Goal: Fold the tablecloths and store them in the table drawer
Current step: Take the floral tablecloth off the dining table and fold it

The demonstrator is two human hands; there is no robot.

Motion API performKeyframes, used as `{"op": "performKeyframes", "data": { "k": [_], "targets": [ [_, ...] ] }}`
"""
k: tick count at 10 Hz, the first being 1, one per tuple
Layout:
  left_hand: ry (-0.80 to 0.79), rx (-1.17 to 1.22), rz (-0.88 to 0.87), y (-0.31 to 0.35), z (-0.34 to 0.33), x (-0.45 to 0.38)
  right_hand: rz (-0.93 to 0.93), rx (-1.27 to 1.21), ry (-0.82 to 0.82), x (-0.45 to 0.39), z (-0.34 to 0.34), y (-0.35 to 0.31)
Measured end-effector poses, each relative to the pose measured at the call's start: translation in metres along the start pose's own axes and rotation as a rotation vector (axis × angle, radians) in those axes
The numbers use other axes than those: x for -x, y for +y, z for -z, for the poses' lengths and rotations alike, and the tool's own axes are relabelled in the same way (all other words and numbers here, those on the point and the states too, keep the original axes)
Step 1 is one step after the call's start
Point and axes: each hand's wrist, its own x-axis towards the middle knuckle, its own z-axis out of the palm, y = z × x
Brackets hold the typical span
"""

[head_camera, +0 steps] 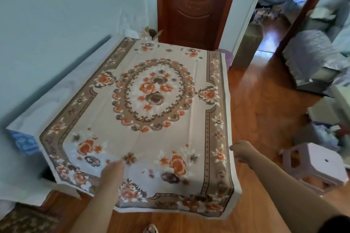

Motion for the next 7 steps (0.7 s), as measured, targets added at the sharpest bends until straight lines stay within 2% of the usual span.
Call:
{"op": "performKeyframes", "data": {
  "k": [1,2,3,4,5,6,7],
  "targets": [
    [-0.175,-0.19,-0.212,0.057,-0.06,0.0,0.033,0.031,0.03,-0.033,0.017,-0.016],
    [-0.325,-0.396,-0.307,0.086,-0.11,0.006,0.025,-0.01,0.009,-0.064,0.038,-0.021],
    [-0.393,-0.552,-0.323,0.098,-0.155,0.005,0.011,-0.06,-0.042,-0.101,0.054,-0.026],
    [-0.341,-0.689,-0.314,0.105,-0.198,0.0,0.012,-0.1,-0.091,-0.156,0.068,-0.047],
    [-0.207,-0.803,-0.328,0.1,-0.247,0.007,-0.009,-0.213,-0.193,-0.21,0.067,-0.067],
    [-0.163,-0.839,-0.345,0.095,-0.301,0.038,-0.058,-0.226,-0.285,-0.245,0.058,-0.082],
    [-0.168,-0.844,-0.308,0.089,-0.353,0.067,-0.024,-0.202,-0.243,-0.267,0.058,-0.09]
  ]
}}
